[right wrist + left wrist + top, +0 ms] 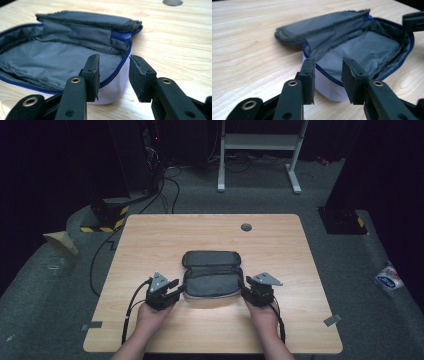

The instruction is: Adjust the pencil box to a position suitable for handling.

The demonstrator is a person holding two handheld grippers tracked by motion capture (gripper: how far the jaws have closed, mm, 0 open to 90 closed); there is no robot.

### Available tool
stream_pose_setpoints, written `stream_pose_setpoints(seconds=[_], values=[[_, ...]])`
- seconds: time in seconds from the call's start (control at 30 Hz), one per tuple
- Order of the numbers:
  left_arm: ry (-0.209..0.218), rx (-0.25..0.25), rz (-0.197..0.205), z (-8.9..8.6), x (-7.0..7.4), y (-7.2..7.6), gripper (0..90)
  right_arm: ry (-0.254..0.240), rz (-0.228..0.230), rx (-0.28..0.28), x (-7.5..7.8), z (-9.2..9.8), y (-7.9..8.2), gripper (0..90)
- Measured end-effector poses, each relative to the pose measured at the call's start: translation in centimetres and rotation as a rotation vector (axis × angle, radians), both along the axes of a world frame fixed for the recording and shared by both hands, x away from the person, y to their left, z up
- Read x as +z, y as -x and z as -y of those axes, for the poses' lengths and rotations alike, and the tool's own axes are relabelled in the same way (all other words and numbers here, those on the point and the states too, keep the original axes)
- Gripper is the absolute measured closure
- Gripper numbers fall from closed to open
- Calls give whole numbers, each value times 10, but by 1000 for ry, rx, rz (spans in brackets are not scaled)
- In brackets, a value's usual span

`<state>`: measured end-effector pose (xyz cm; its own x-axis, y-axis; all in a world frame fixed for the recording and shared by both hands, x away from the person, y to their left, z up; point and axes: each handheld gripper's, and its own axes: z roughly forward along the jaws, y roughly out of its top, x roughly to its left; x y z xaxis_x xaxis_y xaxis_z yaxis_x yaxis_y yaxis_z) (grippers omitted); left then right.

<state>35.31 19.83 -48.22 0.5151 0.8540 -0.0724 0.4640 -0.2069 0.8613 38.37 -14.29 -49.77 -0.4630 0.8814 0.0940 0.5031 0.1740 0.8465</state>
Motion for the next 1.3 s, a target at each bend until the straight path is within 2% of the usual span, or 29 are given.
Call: stream_pose_setpoints(seconds=[0.2, 0.33, 0.47, 0.67, 0.87, 1.07, 1.2, 1.27, 1.3], values=[[4, 28, 12, -13, 4, 3, 641, -9, 15, 6, 7, 8, 5, 614], [-24, 36, 10, -16, 1, 4, 660, -11, 8, 11, 5, 9, 7, 649], [-56, 42, -13, -24, -4, 5, 683, -1, 17, 21, 5, 9, 13, 674], [-54, 71, -45, -37, -9, 11, 682, 20, 22, 18, 3, 17, 20, 671], [-73, 87, -49, -48, -12, 20, 693, 52, 18, -4, -4, 30, 28, 665], [-98, 110, -74, -60, -18, 25, 697, 79, 7, -31, -10, 46, 34, 660], [-82, 115, -90, -67, -20, 30, 698, 132, 8, -49, -13, 58, 38, 655], [-84, 109, -91, -66, -21, 32, 698, 142, 6, -52, -14, 60, 39, 653], [-98, 96, -91, -62, -23, 37, 691, 173, -3, -63, -16, 65, 42, 649]])
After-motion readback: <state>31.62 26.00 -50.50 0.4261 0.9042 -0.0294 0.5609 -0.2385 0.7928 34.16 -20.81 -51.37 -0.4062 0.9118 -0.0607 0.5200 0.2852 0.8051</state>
